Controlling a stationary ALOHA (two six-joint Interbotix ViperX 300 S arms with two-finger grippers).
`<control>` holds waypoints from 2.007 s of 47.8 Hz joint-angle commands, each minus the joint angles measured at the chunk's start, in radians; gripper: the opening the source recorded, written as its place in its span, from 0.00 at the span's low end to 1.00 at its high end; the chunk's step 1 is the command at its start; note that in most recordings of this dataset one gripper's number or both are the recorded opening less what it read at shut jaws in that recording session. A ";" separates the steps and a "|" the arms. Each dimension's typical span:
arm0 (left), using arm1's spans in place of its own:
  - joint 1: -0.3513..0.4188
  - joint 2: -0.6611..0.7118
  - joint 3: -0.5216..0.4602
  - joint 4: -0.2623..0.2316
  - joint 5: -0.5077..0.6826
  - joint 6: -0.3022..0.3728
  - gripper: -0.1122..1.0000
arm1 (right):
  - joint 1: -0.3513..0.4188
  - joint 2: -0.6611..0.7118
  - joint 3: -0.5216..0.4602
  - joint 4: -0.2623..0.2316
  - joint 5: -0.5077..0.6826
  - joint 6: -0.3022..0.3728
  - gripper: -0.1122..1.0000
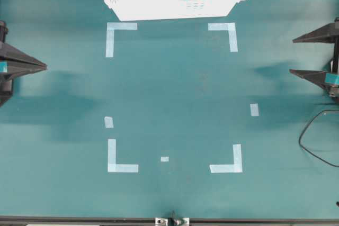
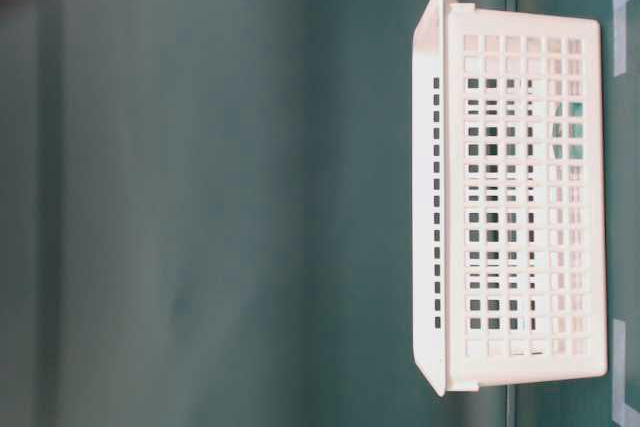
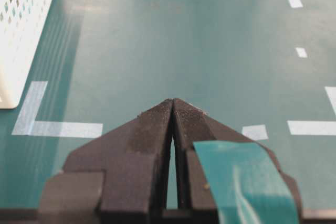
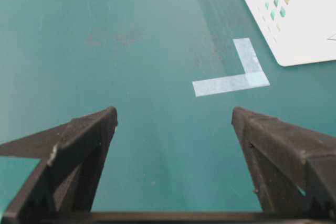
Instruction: Put the tape in the middle into the white basket.
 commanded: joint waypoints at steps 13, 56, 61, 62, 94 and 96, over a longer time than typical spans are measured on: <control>-0.002 0.008 -0.011 0.000 -0.009 0.002 0.00 | 0.000 0.008 -0.011 -0.002 -0.012 0.000 0.98; -0.002 0.008 -0.011 -0.002 -0.009 0.002 0.00 | 0.000 -0.003 0.015 -0.002 -0.046 -0.002 0.98; -0.002 0.008 -0.011 -0.002 -0.009 0.002 0.00 | 0.000 -0.005 0.023 -0.002 -0.060 0.002 0.98; -0.002 0.008 -0.011 -0.002 -0.009 0.002 0.00 | 0.000 -0.003 0.025 0.000 -0.061 0.002 0.98; -0.002 0.008 -0.011 -0.002 -0.009 0.002 0.00 | 0.000 -0.003 0.028 -0.002 -0.066 -0.002 0.98; -0.002 0.008 -0.011 0.000 -0.009 0.002 0.00 | 0.000 -0.003 0.028 -0.002 -0.066 -0.002 0.98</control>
